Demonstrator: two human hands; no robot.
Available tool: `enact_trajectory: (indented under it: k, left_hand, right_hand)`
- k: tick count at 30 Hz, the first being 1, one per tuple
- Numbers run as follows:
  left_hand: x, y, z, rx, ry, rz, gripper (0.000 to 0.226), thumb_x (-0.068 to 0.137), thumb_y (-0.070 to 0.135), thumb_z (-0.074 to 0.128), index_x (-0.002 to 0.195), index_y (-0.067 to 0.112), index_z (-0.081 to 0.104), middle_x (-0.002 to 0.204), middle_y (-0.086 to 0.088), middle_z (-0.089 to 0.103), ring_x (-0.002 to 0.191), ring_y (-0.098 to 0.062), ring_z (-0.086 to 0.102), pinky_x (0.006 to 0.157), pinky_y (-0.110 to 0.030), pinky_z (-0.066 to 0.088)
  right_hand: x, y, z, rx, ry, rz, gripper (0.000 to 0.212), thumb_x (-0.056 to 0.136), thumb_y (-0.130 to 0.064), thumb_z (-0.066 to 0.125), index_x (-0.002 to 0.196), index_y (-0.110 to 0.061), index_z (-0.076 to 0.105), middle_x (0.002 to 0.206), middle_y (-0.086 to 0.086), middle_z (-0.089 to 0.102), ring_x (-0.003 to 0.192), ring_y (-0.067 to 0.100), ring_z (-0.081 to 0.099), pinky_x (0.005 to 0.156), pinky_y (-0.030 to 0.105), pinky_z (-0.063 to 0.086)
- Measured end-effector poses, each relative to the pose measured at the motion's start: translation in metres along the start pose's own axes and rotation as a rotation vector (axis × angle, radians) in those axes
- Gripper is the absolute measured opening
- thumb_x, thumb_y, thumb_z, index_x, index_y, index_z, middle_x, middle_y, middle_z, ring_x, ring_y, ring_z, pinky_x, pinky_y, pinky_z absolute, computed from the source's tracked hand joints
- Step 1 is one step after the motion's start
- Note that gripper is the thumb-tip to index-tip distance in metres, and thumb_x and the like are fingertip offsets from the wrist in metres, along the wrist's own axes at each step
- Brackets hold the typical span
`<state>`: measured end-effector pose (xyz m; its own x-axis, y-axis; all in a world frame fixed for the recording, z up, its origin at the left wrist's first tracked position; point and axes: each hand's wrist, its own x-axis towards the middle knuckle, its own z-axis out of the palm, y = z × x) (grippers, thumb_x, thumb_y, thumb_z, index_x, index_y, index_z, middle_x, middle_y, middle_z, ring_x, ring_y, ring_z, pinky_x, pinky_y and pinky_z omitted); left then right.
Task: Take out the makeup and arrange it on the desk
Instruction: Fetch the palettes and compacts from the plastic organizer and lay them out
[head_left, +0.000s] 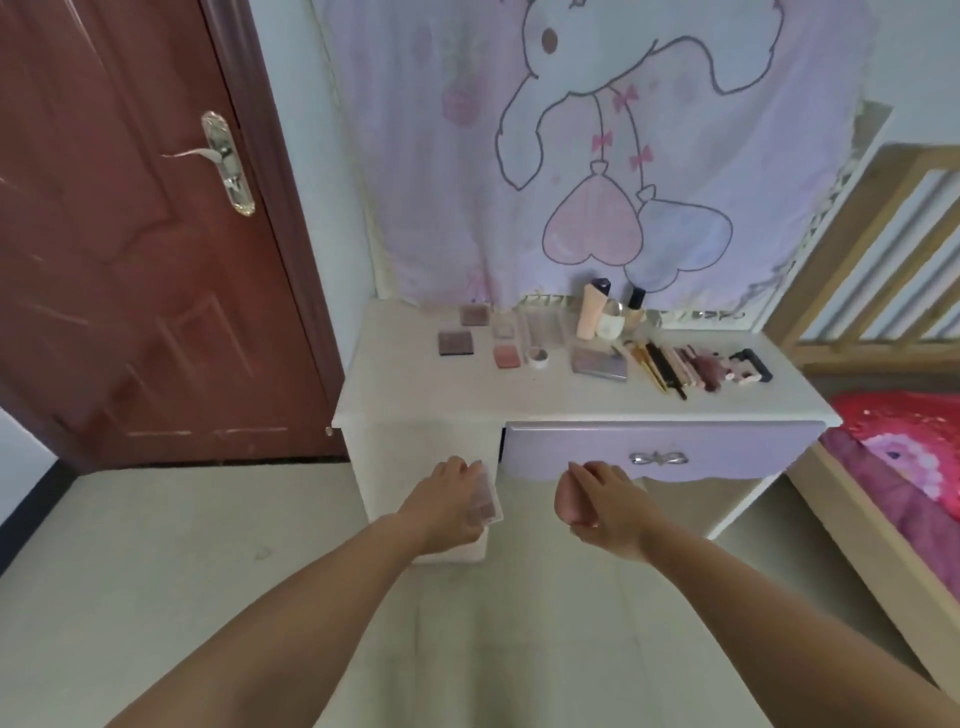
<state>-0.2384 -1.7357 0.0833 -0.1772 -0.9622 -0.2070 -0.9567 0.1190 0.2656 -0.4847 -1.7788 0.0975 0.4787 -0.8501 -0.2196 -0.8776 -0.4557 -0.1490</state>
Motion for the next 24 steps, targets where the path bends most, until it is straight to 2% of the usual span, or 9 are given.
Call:
enact_trajectory:
  k: [7,15,20,24]
  left_hand:
    - [0.138,-0.032,-0.021,-0.047,-0.075,-0.013,0.071,0.082,0.033,0.061,0.141,0.013,0.026,0.133,-0.01,0.033,0.123,-0.029,0.035,0.099,-0.04,0.04]
    - [0.282,-0.045,-0.022,-0.022,-0.192,0.142,0.078,0.084,0.036,0.06,0.146,0.012,0.018,0.138,-0.01,0.031,0.125,-0.028,0.034,0.1,-0.041,0.039]
    - [0.326,-0.048,-0.01,0.073,-0.199,0.238,0.07,0.082,0.038,0.059,0.139,0.013,0.029,0.133,-0.01,0.037,0.122,-0.028,0.038,0.098,-0.039,0.039]
    - [0.333,-0.052,0.0,0.106,-0.168,0.277,0.071,0.079,0.041,0.059,0.139,0.016,0.029,0.133,-0.006,0.036,0.123,-0.026,0.035,0.101,-0.035,0.033]
  right_hand:
    - [0.136,0.041,-0.024,0.111,-0.021,-0.029,0.068,0.081,-0.035,0.067,0.136,-0.02,0.03,0.141,-0.002,0.036,0.129,0.02,0.034,0.092,0.033,0.046]
    - [0.25,0.096,-0.027,0.148,-0.106,0.125,0.061,0.082,-0.032,0.066,0.131,-0.016,0.033,0.138,0.0,0.037,0.126,0.019,0.037,0.093,0.033,0.046]
    - [0.284,0.116,-0.015,0.156,-0.148,0.152,0.057,0.081,-0.032,0.066,0.126,-0.013,0.036,0.14,0.004,0.035,0.13,0.022,0.033,0.091,0.037,0.047]
    - [0.288,0.117,-0.007,0.126,-0.173,0.133,0.062,0.082,-0.032,0.065,0.131,-0.012,0.033,0.146,0.007,0.029,0.135,0.024,0.028,0.094,0.037,0.046]
